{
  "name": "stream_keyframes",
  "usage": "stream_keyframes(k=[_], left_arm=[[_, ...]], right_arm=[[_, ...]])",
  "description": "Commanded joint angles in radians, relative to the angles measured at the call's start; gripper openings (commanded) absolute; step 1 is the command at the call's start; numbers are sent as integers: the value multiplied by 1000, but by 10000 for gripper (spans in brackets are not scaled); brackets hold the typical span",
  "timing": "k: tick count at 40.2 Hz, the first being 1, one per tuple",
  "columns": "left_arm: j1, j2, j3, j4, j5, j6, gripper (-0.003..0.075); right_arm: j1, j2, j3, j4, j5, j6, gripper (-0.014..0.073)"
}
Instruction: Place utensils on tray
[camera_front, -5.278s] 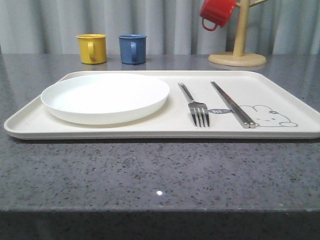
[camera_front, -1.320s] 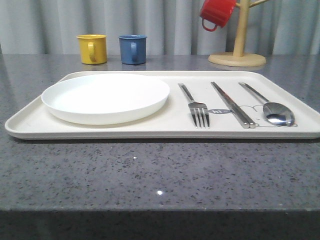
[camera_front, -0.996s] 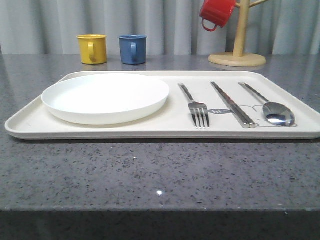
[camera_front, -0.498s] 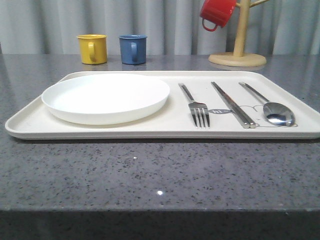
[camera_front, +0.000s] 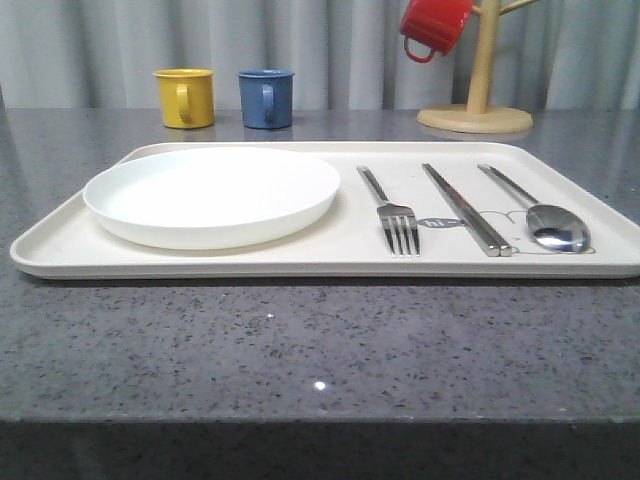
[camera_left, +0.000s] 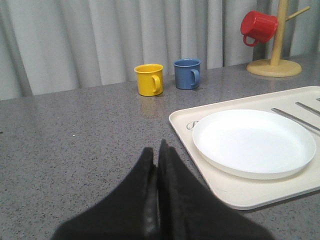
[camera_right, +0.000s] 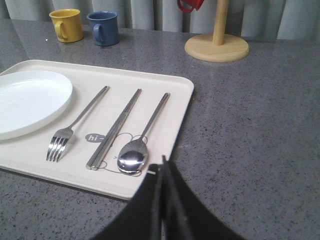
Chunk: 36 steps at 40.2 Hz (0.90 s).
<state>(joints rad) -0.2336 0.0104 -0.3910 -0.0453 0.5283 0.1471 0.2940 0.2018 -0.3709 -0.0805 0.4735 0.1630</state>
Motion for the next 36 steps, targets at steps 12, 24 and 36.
stream_keyframes(k=[12, 24, 36], left_arm=[[3, 5, 36, 38, -163, -7, -18], [134, -38, 233, 7, -295, -7, -18], [200, -38, 398, 7, -472, -7, -18]], right_arm=[[0, 9, -26, -13, -78, -9, -61], [0, 9, -26, -13, -76, -9, -61], [0, 9, -26, -13, -74, -9, -61]])
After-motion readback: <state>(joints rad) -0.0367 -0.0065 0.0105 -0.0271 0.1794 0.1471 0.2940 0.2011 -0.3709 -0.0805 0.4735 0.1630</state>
